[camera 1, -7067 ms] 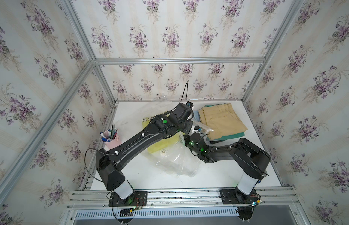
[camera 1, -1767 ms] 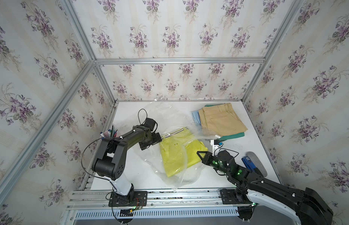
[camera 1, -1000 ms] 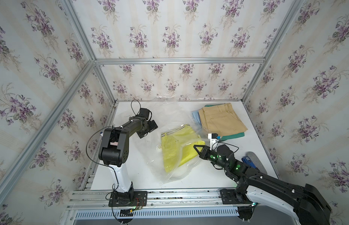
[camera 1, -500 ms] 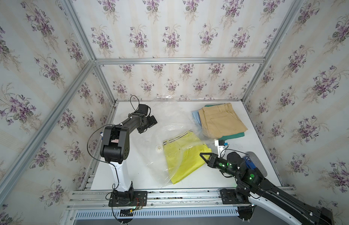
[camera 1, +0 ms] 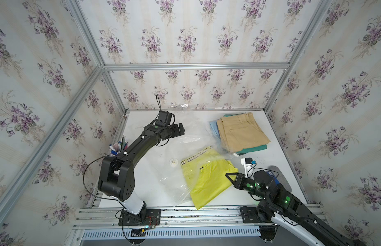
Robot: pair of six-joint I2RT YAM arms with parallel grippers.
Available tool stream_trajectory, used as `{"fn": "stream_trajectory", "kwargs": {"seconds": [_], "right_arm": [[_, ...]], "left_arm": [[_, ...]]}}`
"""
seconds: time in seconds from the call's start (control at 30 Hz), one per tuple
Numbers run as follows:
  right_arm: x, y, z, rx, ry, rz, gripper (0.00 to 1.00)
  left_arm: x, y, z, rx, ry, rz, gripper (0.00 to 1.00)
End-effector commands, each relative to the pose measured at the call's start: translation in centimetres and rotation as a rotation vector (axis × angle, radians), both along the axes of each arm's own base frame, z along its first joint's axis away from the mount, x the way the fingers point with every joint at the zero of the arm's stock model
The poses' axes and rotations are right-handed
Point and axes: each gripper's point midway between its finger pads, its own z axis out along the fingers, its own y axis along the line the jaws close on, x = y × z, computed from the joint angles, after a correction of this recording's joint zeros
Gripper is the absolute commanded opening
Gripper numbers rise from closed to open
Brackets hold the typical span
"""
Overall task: Take the trousers out of the vacuum bag
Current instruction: Take out the trousers from the vacuum bag.
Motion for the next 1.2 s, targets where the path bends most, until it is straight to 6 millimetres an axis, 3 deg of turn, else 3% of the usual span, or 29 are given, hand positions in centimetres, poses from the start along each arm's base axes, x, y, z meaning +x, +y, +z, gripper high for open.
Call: {"fn": "stream_trajectory", "kwargs": {"seconds": [0.0,0.17,0.3,0.4,0.53,0.8,0.97,1.17], "right_arm": [[0.1,-1.2,0.5,-0.034,-0.021,-0.038,0.00],[0.1,-2.1,0.8,-0.055,-0.030,-0.069,0.00],[0.3,-1.8,0.5,-0.048,-0.030,-0.067,0.00],[0.5,-1.4,0.3,-0.049,-0.031,-0.059,0.00],[0.7,-1.1,0.4,-0.054,-0.036,-0.052,0.00],[0.9,-1.0,0.6,-0.048,-0.043,-0.056,0.00],[1.0,-1.3,0.5,-0.050,-0.043,-0.069,0.00],[1.0,-1.3,0.3,-0.051,-0.041,-0.074,0.00]], "left_arm": [[-4.1,0.7,-1.7,0.120,0.109,-0.016,1.00],[-9.5,2.9,-3.6,0.185,0.203,0.059,1.00],[-13.1,4.4,-3.9,0.202,0.229,0.099,1.00],[-14.9,4.6,-5.4,0.203,0.281,0.103,1.00],[-16.2,3.3,-7.6,0.180,0.320,0.064,1.00],[-15.0,1.8,-11.7,0.211,0.382,0.039,0.99],[-13.3,2.0,-12.6,0.275,0.376,0.056,0.64],[-12.5,1.4,-14.1,0.280,0.400,0.052,0.45]]}}
